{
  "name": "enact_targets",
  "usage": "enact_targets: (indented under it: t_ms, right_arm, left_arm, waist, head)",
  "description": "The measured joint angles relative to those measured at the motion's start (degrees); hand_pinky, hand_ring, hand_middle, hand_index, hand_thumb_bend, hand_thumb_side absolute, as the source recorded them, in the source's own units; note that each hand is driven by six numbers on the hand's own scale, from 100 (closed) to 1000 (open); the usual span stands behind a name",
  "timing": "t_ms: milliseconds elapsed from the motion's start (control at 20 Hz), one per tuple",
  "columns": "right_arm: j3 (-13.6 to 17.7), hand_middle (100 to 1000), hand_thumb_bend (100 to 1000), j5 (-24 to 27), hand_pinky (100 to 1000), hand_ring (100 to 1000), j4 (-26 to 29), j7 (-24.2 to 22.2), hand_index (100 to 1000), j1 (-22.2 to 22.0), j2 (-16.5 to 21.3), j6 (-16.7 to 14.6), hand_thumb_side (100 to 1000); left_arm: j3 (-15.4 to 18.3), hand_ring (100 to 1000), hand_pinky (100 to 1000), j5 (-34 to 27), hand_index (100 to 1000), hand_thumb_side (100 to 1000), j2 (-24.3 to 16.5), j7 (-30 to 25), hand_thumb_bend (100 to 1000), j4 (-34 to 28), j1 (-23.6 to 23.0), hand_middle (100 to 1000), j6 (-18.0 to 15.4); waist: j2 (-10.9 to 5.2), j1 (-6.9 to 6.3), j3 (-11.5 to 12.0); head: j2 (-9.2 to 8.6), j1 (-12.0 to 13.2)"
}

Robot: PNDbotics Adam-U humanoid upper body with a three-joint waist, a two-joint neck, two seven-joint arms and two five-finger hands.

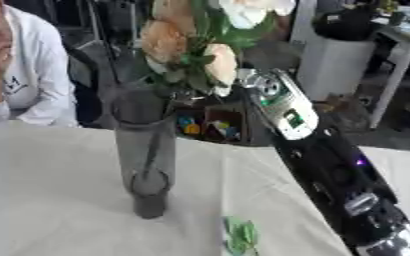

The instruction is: Arrange flowers into the vase.

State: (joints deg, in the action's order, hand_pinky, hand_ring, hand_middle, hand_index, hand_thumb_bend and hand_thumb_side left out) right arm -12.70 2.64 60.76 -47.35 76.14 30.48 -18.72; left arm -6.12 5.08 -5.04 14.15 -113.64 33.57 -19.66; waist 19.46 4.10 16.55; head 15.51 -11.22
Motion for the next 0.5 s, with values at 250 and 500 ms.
enact_targets:
  t_ms: [250, 500]
  right_arm:
    - [-0.01, 1000, 282, -0.01, 952, 1000, -0.72, -0.33, 1000, 0.07, 0.00, 0.33, 881]
    - [-0.40, 1000, 320, -0.11, 956, 1000, -1.73, -0.41, 1000, 0.45, 0.00, 0.41, 916]
  left_arm:
    - [0.00, 887, 781, 0.00, 967, 1000, 0.00, -0.01, 100, 0.00, 0.00, 853, 0.00]
    - [0.00, 887, 780, 0.00, 967, 1000, 0.00, -0.01, 100, 0.00, 0.00, 853, 0.01]
  waist:
    - [0.00, 0.05, 0.00]
    - [0.00, 0.06, -0.03]
  head:
    - [0.00, -0.01]
    - [0.00, -0.01]
